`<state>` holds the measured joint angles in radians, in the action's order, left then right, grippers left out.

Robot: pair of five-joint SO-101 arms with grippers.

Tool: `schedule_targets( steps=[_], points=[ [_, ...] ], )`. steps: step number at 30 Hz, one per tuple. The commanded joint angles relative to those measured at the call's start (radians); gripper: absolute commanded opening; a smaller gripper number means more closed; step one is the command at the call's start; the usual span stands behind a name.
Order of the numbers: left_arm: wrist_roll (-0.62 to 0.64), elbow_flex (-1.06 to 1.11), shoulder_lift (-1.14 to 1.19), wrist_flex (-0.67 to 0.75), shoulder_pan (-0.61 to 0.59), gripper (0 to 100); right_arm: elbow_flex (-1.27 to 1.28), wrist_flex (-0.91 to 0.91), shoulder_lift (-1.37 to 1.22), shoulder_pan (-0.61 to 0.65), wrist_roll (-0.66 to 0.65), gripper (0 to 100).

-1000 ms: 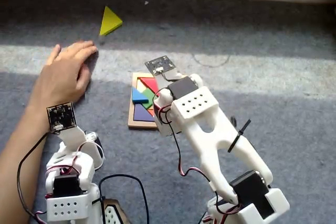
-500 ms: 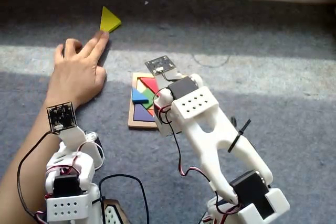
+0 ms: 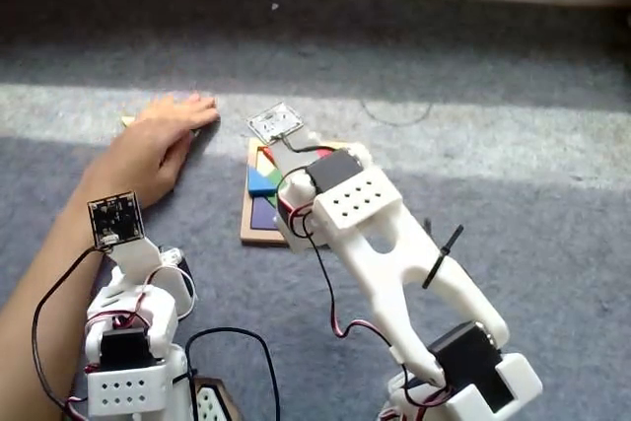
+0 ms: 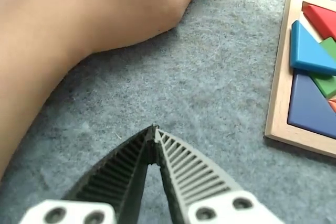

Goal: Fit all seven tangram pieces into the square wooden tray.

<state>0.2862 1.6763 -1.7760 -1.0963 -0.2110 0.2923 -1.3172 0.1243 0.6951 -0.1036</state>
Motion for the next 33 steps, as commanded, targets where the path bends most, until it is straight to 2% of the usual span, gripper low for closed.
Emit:
schedule_targets(
  steps=[1, 7, 13, 21, 29, 33],
  points=[
    [0.009, 0.019, -0.025, -0.011, 0.015, 1, -0.013, 0.117, 0.047, 0.027, -0.008, 4.4],
    [0.009, 0.019, -0.025, -0.011, 0.015, 1, -0.010, 0.320, 0.044, 0.021, -0.008, 4.4],
    [0.009, 0.019, -0.025, -0.011, 0.015, 1, -0.008, 0.401, 0.041, 0.019, -0.008, 4.4],
    [0.009, 0.019, -0.025, -0.011, 0.015, 1, 0.171, 0.668, 0.041, -0.054, -0.005, 4.4],
    [0.009, 0.019, -0.025, -0.011, 0.015, 1, 0.202, 0.687, 0.033, -0.074, -0.003, 4.8],
    [0.009, 0.019, -0.025, -0.011, 0.015, 1, 0.150, 0.677, -0.065, -0.071, -0.003, 4.8]
  ],
)
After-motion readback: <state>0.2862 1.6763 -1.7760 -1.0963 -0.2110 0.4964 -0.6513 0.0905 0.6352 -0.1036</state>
